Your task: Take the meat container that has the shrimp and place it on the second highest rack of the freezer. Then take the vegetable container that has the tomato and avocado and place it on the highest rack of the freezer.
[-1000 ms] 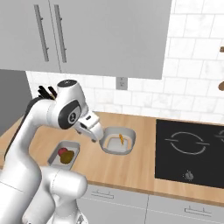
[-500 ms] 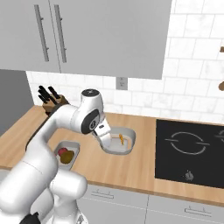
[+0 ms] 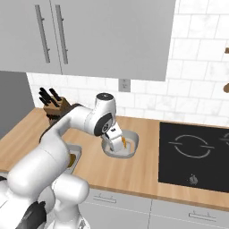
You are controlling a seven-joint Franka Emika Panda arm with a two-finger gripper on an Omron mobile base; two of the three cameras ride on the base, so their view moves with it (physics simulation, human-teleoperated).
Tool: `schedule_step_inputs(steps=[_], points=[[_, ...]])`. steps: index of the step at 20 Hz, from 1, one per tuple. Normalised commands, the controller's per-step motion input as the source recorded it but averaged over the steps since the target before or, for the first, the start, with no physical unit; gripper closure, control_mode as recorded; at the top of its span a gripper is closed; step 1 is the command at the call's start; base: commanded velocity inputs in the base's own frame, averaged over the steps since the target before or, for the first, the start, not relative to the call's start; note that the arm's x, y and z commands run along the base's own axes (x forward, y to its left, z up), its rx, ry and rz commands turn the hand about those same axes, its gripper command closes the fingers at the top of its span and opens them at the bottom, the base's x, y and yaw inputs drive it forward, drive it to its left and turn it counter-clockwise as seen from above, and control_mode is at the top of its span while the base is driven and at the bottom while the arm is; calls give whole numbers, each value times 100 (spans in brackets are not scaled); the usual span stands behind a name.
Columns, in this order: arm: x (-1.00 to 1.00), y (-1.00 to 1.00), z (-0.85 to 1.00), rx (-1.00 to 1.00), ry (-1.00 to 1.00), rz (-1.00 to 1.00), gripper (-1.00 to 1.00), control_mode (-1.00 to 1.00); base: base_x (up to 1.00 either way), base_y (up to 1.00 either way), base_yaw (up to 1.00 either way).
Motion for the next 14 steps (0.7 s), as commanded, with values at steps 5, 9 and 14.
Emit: schedule_step_inputs(steps=[5, 9, 14], points=[[0, 0, -57, 0, 2, 0, -100, -100, 0, 0, 0], [1, -3, -49, 0, 2, 0, -100, -100, 0, 0, 0], [23, -1, -52, 0, 10, 0, -100, -100, 0, 0, 0]])
